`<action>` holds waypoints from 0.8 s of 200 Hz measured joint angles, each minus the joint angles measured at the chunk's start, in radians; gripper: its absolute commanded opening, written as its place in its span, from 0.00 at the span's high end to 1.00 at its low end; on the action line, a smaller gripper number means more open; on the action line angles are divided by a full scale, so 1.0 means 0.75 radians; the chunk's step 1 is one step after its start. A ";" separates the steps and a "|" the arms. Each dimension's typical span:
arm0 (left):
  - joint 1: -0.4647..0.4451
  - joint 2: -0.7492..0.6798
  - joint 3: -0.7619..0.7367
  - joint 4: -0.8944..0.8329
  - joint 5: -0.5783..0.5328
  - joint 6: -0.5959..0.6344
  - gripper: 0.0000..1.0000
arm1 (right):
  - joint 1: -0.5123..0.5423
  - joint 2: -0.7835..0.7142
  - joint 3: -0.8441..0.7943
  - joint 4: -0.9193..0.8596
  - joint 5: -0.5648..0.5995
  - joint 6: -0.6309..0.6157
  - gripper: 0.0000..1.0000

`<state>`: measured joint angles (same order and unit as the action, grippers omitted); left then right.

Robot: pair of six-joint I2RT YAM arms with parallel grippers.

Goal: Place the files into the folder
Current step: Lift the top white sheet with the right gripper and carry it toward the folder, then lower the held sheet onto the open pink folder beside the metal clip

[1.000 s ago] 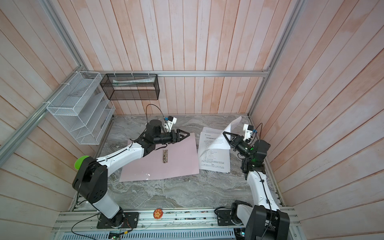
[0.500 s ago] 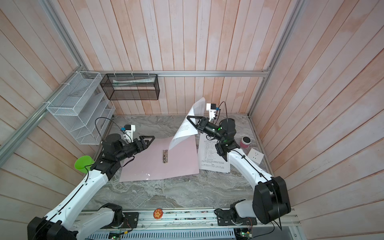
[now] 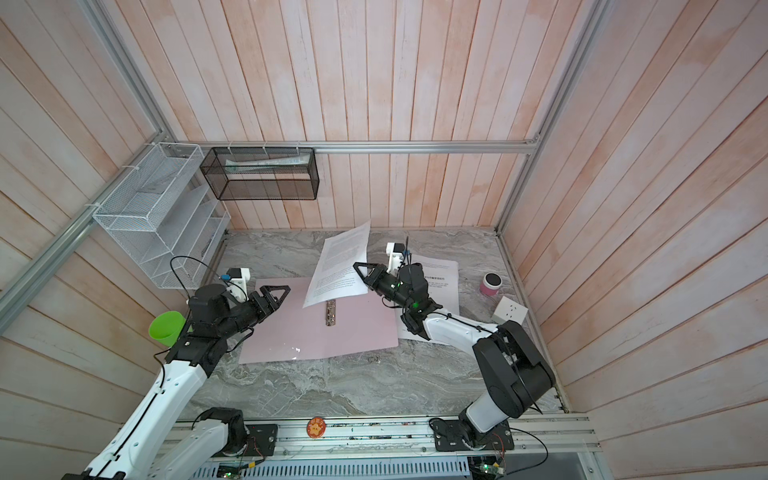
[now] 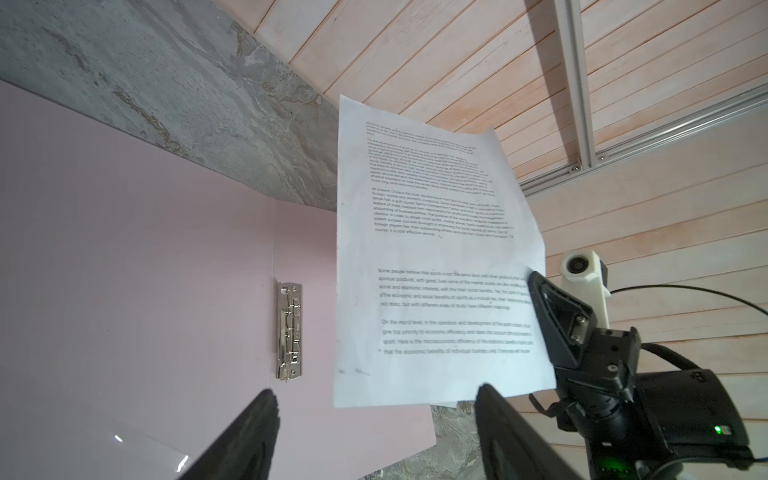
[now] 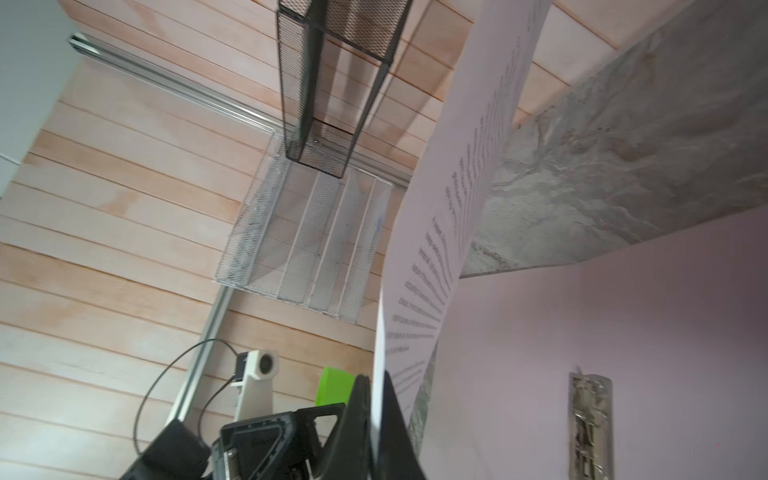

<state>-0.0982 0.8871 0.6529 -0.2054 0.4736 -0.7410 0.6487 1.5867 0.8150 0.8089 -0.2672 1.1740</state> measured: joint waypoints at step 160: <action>0.002 -0.064 -0.216 0.024 -0.082 -0.015 0.24 | 0.300 0.200 0.007 -0.347 0.484 -0.580 1.00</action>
<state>-0.0967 0.8394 0.4911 -0.1871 0.4118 -0.7525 0.8734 1.7367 0.8204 0.5488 0.0959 0.7387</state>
